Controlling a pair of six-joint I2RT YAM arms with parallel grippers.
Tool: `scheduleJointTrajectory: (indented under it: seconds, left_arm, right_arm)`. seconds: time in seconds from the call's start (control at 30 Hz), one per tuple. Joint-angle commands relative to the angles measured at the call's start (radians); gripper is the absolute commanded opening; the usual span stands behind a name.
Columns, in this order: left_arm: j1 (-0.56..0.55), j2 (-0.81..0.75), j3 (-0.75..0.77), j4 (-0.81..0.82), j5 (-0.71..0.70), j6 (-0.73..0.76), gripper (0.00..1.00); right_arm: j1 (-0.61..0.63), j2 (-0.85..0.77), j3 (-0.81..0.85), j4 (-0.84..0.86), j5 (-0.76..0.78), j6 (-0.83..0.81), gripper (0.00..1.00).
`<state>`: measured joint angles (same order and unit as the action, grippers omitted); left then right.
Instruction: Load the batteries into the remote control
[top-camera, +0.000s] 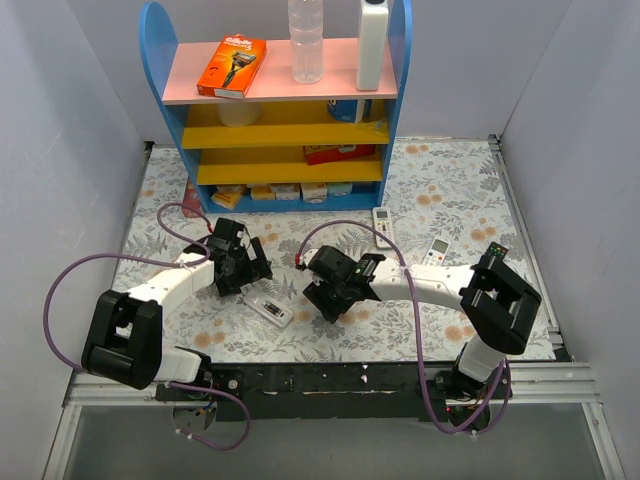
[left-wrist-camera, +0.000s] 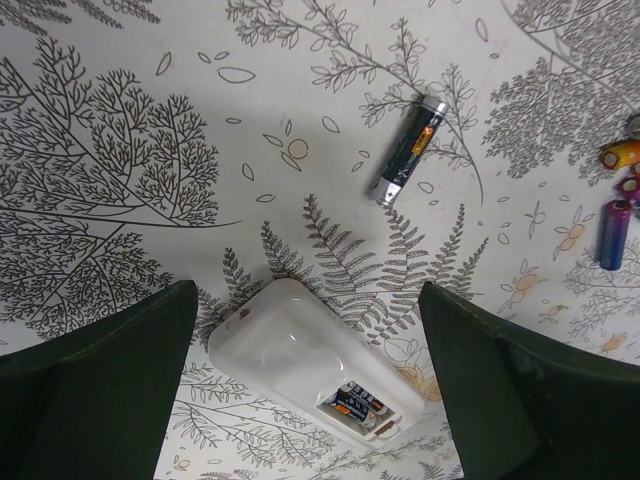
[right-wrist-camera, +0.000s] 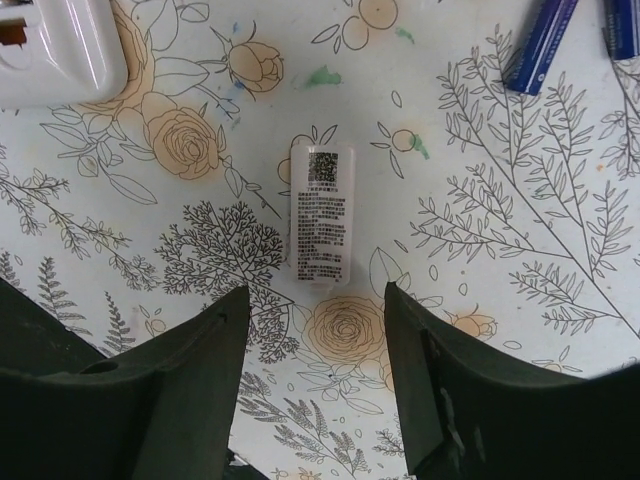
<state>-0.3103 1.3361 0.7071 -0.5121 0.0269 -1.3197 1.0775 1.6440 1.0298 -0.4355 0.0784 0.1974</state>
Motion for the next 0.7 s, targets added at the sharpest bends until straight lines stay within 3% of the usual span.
scheduleJointTrajectory:
  seconds: [0.0, 0.67]
  left_arm:
    - [0.011, 0.017, 0.028, -0.008, 0.028, 0.040, 0.93]
    - [0.013, 0.089, 0.000, -0.039, 0.110, 0.031, 0.87]
  right_arm:
    - [-0.001, 0.029, 0.041, -0.014, -0.049, -0.056, 0.63]
    - [-0.001, 0.102, 0.023, 0.029, -0.062, -0.116, 0.44]
